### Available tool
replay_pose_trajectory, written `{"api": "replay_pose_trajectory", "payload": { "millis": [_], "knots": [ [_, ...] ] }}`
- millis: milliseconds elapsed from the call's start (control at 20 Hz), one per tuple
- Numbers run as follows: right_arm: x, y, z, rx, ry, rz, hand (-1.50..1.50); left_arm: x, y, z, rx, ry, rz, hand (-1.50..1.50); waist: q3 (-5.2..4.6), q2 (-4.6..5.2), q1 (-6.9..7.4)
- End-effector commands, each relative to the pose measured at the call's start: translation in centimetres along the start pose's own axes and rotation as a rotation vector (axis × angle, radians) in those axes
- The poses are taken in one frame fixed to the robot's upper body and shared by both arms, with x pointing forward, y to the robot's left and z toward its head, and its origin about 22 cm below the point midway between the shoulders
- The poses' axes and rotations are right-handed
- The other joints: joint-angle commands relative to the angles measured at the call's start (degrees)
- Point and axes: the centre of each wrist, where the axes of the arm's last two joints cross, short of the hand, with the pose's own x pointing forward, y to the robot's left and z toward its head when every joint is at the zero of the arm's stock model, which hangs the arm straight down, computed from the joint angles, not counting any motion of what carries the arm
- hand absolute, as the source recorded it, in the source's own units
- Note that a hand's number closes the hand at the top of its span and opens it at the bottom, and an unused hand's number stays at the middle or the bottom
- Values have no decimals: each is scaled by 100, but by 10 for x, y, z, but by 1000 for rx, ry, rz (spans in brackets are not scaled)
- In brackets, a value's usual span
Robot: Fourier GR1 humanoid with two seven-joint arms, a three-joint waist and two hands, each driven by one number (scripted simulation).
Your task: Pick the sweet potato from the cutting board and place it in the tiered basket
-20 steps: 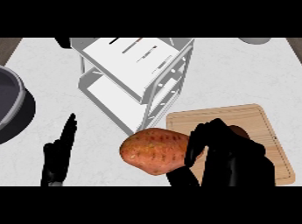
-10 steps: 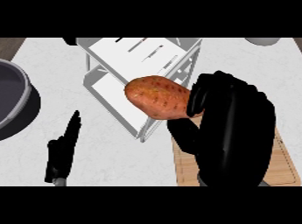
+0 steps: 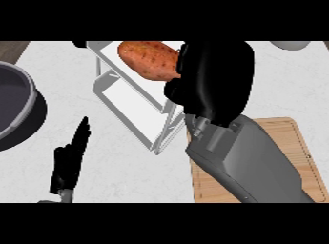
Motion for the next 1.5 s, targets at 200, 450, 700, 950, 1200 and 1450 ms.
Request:
{"api": "replay_pose_trajectory", "payload": {
  "millis": [200, 450, 700, 950, 1200, 1450],
  "knots": [
    [17, 38, -33, 42, 276, 38, 150, -6, -1, 2, 6, 26, 1, 0, -3, 21, -6],
    [18, 57, -41, 67, 293, -40, 150, -3, -5, 3, -11, 14, 4, 0, 0, 33, 70],
    [-11, 54, -66, 102, 383, -303, -150, -1, -13, 3, -31, 10, 2, 0, 12, 84, 135],
    [-18, 64, -62, 55, 365, -490, -150, 0, -15, 4, -36, 7, -9, 0, 9, 55, 135],
    [-7, 53, -65, -39, 314, -681, -150, -15, -7, 8, -4, 24, -12, 0, 1, 29, 51],
    [-16, 43, -72, -296, 309, -724, -150, -23, 0, 13, 44, 48, 0, 0, -4, -55, -237]
  ]
}}
